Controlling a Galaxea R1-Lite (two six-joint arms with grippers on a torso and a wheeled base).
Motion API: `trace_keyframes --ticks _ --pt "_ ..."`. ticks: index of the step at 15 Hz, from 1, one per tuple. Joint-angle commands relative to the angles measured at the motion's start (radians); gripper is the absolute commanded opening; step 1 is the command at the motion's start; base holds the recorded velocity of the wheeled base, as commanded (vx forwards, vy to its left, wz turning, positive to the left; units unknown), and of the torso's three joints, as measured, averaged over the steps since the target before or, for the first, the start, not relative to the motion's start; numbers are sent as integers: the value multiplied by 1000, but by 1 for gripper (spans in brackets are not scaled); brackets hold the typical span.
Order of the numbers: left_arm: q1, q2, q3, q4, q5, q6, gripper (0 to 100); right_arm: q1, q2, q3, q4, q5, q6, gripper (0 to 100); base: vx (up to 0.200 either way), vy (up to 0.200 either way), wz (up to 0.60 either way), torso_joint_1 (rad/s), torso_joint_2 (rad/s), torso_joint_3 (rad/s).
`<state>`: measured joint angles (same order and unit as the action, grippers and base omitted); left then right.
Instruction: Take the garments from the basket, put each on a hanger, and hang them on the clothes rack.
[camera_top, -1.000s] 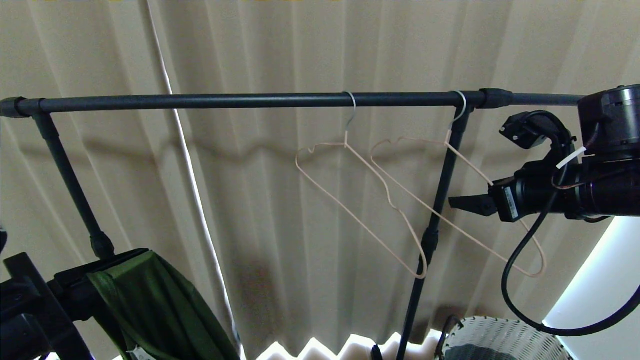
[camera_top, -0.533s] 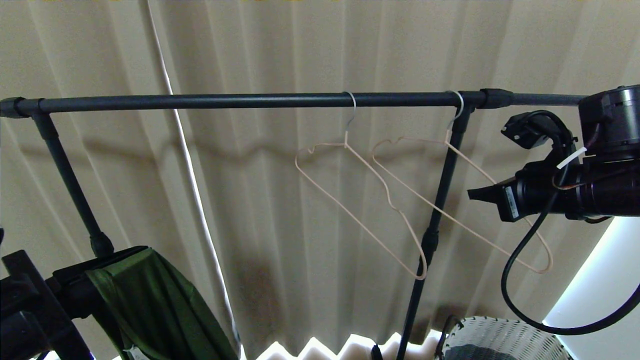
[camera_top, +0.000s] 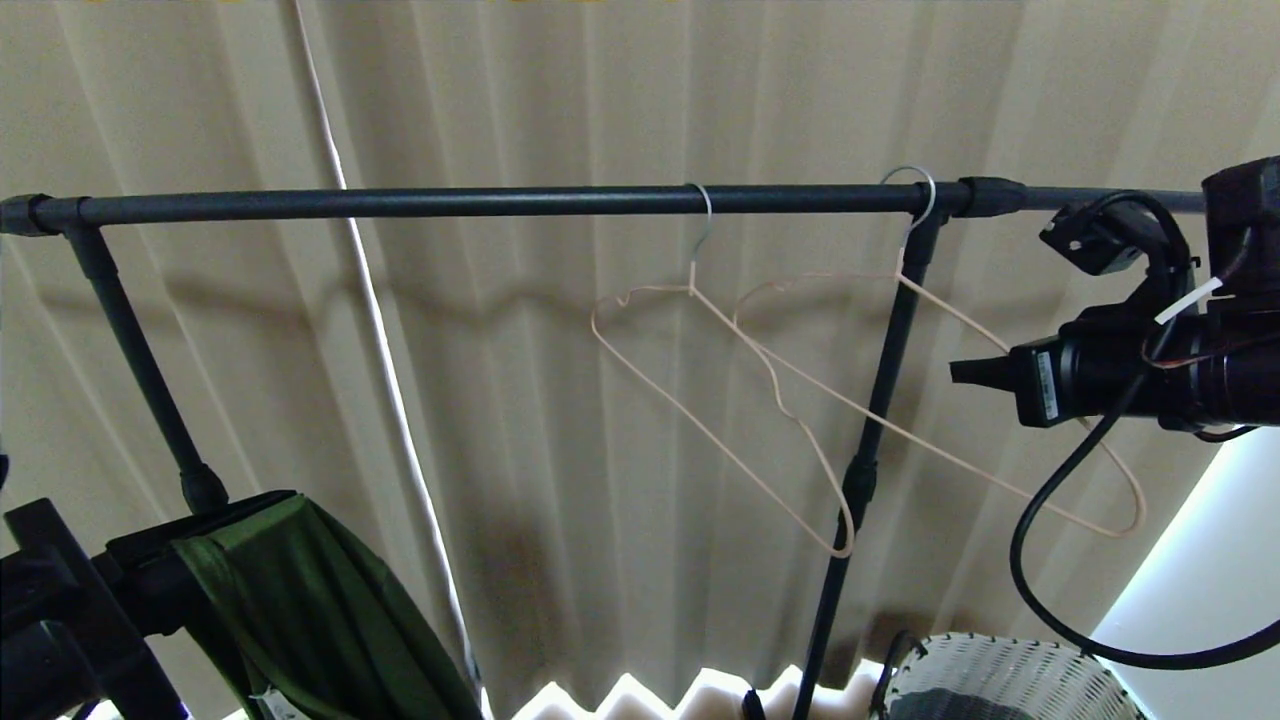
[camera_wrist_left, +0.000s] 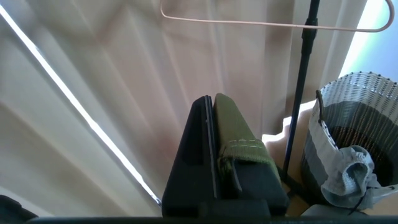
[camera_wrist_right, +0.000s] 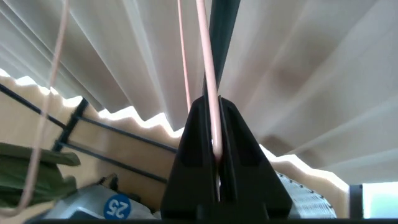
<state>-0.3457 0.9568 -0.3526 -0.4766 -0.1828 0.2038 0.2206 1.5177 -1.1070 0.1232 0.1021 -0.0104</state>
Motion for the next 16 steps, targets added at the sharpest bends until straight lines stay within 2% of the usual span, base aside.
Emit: trace_keyframes --ticks 1,4,8,11,15,16 --pt "2 0 0 0 0 0 0 2 -47 1 -8 14 15 0 0 0 0 0 0 0" --pt "5 3 0 0 0 -1 0 2 -96 21 -8 39 30 0 0 0 0 0 0 0" --pt "8 5 0 0 5 -1 0 0 -223 115 -8 37 27 0 0 0 0 0 0 0" --pt "31 5 3 1 12 -1 0 2 -304 180 -8 33 24 0 -200 0 0 10 2 1" --pt "40 8 1 1 12 -1 0 2 -347 219 -8 31 23 0 -200 0 0 -1 4 7" --pt "40 10 -5 1 12 8 0 2 -384 260 -7 30 21 0 -200 0 0 2 7 -2"
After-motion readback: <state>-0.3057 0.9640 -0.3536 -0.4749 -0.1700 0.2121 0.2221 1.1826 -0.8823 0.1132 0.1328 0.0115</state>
